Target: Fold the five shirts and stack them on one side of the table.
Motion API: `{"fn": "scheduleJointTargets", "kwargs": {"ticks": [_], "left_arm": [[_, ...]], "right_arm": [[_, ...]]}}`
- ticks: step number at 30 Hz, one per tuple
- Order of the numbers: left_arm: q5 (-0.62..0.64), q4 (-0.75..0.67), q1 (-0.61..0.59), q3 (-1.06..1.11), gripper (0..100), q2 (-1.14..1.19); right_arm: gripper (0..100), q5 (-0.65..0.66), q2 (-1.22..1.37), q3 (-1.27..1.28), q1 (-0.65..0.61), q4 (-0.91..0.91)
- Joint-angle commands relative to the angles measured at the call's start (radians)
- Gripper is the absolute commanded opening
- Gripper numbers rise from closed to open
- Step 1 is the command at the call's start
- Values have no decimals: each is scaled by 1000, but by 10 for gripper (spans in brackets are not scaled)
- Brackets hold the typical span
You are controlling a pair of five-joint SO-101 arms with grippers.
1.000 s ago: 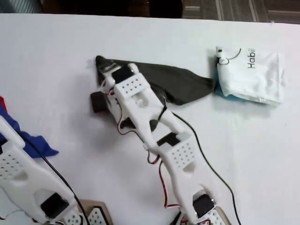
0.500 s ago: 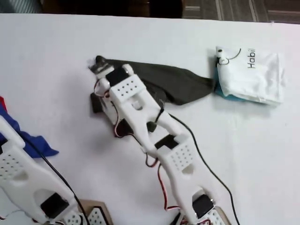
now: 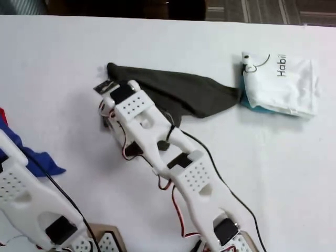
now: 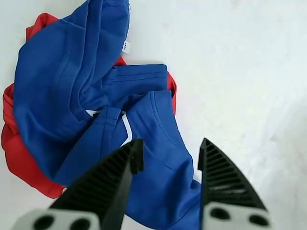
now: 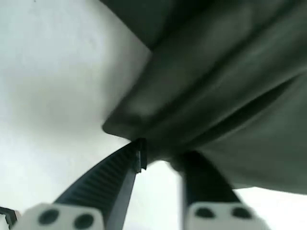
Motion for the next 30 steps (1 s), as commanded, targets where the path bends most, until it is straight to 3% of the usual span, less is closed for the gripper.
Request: {"fn": "scheduleJointTargets", "kwargs": {"ticks": [1, 8, 14, 22, 26, 30], "left_arm": [[-8, 9, -8, -39, 210, -14], [-8, 9, -8, -39, 210, -14], [-8, 9, -8, -39, 210, -14], [-9, 8, -26, -39, 210, -14], [-9, 8, -32, -39, 210, -14], [-9, 8, -29, -39, 210, -14]], "right_arm": [[48, 0, -16, -37, -8, 18], [57, 6, -108, -35, -13, 18], [217, 8, -145, -23, -38, 21], [147, -2, -199, 48, -128, 24], [156, -5, -173, 104, -130, 21], [224, -5, -102, 109, -130, 19]]}}
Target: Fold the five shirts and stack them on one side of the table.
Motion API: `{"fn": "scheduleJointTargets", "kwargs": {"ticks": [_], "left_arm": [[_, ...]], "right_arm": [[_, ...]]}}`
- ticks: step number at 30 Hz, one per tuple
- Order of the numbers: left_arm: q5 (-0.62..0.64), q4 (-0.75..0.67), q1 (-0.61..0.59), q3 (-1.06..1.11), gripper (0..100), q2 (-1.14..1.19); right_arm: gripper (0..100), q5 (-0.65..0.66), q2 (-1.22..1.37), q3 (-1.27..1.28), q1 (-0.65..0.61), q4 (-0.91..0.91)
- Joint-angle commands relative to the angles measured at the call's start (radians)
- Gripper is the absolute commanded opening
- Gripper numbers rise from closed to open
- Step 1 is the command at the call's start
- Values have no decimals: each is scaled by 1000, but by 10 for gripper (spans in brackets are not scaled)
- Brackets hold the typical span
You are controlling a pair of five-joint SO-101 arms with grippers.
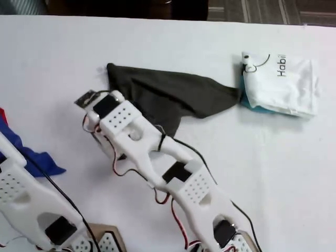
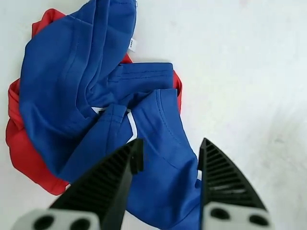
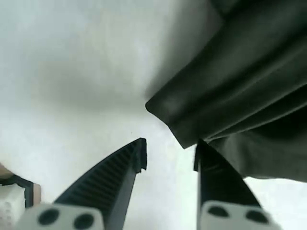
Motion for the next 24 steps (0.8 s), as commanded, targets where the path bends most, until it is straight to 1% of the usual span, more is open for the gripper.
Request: {"fn": "scheduleJointTargets", "kwargs": {"ticks": [1, 3, 5, 11, 18, 24], "left_arm": [[-9, 8, -9, -39, 210, -14], [-9, 8, -9, -39, 210, -14], [-9, 8, -12, -39, 210, -14], [-9, 8, -14, -39, 210, -14], [-8, 8, -8, -39, 210, -14], [-8, 8, -11, -39, 210, -14]], "right_arm": [[247, -2, 27, -9, -5, 18], [285, 5, 53, -32, 5, 16], [299, 6, 73, -63, 33, 16], [271, 6, 105, -98, 119, 16], [235, 6, 120, -100, 107, 16], [235, 6, 122, -95, 127, 16]]}}
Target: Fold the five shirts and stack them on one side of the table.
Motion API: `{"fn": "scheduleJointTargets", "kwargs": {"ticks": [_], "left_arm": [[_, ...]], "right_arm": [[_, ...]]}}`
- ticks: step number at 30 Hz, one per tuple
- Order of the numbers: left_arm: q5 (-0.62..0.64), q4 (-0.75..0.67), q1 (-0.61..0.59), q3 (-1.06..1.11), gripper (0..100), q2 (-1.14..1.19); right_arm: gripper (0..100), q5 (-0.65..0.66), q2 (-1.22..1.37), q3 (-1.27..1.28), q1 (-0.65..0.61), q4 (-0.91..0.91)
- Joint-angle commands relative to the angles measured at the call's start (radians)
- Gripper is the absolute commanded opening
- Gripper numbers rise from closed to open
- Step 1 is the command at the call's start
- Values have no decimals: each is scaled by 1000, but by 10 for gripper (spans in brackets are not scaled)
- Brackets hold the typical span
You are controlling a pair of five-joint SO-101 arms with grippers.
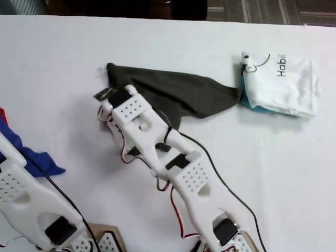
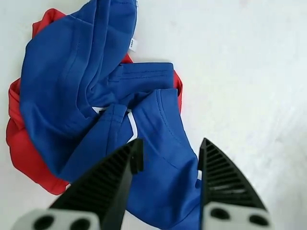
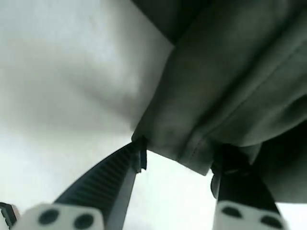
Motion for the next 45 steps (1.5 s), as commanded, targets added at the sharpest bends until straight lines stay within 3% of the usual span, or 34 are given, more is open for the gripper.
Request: {"fn": "scheduleJointTargets", "kwargs": {"ticks": [1, 8, 12, 15, 22, 27, 31, 38, 45], "left_arm": [[-6, 8, -9, -39, 210, -14], [-6, 8, -8, -39, 210, -14], [-6, 8, -11, -39, 210, -14], [-6, 8, -11, -39, 210, -14], [-6, 8, -2, -39, 210, -14], [-6, 8, 17, -39, 210, -14], [-6, 9, 41, -39, 210, -14], [-6, 12, 129, -39, 210, -14], [-5, 14, 341, 44, 214, -5]], "right_arm": [[235, 6, -2, -31, 27, 16], [210, 6, 96, -35, 58, 19], [9, 5, 58, -64, 102, 19], [55, 5, -27, -87, 151, 21], [17, 12, -275, -23, 260, 21], [19, 167, -475, 109, 321, 22], [19, 419, -670, 279, 390, 22], [19, 683, -1058, 600, 657, 21], [19, 895, -1308, 835, 915, -25]]}}
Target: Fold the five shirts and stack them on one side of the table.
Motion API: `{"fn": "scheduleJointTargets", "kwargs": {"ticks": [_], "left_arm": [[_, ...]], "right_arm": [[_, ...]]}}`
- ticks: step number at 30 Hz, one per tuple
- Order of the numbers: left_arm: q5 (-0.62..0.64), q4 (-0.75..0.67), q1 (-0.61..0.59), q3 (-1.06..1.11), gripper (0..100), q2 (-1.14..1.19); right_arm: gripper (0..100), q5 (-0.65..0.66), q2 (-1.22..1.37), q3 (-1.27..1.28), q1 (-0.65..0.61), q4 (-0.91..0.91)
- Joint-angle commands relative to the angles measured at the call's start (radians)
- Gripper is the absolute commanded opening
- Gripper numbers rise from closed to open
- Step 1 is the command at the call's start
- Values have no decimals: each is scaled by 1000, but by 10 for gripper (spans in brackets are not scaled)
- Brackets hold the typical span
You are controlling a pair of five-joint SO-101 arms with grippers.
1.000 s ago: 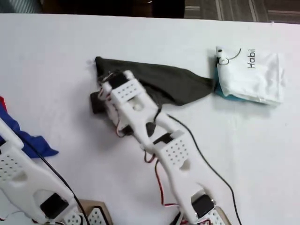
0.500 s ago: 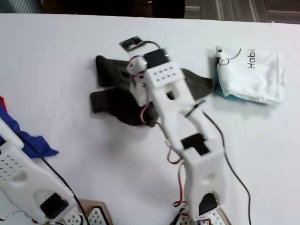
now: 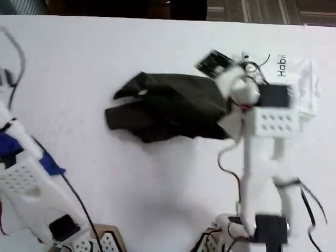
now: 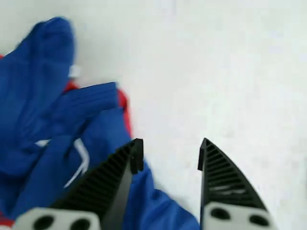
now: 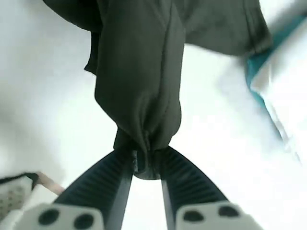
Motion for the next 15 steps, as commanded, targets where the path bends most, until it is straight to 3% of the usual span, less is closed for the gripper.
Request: {"fn": "scheduleJointTargets", "kwargs": {"ticks": [1, 6, 15], "left_arm": [[-8, 14, 140, 59, 214, -11], [-8, 0, 361, 231, 214, -9], [-2, -43, 663, 352, 217, -9]], "right_arm": [[19, 80, -124, 81, 154, -48], [19, 91, -145, 255, 297, -223], [19, 87, -154, 344, 302, -283]]}}
